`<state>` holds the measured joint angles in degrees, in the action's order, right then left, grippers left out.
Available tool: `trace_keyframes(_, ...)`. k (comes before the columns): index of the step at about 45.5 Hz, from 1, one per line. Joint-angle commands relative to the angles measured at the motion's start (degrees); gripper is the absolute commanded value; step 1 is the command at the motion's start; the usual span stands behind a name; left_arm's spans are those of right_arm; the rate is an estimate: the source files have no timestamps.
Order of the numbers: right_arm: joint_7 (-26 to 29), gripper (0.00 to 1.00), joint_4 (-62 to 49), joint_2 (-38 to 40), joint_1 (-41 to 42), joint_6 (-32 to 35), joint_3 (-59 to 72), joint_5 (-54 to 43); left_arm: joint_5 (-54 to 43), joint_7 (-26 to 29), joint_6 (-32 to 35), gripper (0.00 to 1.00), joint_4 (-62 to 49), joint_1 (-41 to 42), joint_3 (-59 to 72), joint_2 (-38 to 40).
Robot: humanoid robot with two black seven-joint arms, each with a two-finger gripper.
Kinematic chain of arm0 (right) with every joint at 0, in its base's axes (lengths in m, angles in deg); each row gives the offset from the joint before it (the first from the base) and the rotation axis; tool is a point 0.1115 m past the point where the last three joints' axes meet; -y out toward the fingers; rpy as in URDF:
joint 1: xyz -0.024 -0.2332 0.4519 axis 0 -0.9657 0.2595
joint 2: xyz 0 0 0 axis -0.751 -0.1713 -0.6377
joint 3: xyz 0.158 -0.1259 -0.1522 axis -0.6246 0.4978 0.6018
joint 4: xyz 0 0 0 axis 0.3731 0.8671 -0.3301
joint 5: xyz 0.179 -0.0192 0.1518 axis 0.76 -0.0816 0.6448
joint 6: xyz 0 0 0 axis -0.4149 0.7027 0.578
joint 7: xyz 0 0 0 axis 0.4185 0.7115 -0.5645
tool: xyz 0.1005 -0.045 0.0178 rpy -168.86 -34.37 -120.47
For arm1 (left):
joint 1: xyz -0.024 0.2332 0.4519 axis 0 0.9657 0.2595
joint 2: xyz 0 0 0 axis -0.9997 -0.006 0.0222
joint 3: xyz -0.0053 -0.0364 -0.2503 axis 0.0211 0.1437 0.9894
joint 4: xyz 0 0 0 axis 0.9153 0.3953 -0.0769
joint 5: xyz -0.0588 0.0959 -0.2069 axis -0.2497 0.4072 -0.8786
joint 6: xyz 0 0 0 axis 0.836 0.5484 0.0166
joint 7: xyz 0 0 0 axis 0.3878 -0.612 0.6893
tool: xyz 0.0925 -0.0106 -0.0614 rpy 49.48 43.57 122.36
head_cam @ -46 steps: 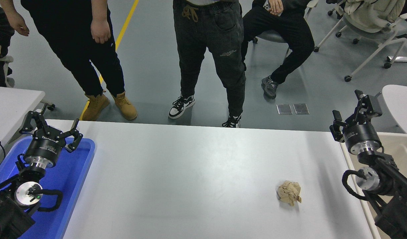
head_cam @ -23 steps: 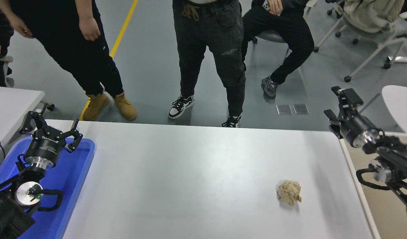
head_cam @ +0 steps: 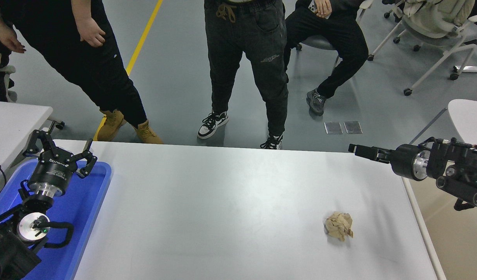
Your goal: Clean the table surface
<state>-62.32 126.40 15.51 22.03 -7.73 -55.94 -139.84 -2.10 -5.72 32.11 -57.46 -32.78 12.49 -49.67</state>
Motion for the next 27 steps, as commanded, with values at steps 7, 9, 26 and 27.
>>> trace_keyframes(7,-3.8,0.98,1.7,-4.8,6.9,0.0,13.0,-11.9,0.0,0.0,0.0,1.00,0.0,0.0,0.0,0.0)
trace_keyframes(9,-4.3,0.98,1.6,-5.7,7.7,0.0,14.9,-12.6,0.0,0.0,0.0,1.00,0.0,0.0,0.0,0.0)
trace_keyframes(26,-8.9,0.98,3.0,-10.8,10.0,0.0,25.0,-16.7,0.0,0.0,0.0,1.00,0.0,0.0,0.0,0.0)
trace_keyframes(27,-8.9,0.98,3.0,-11.0,9.9,0.0,25.2,-16.7,0.0,0.0,0.0,1.00,0.0,0.0,0.0,0.0)
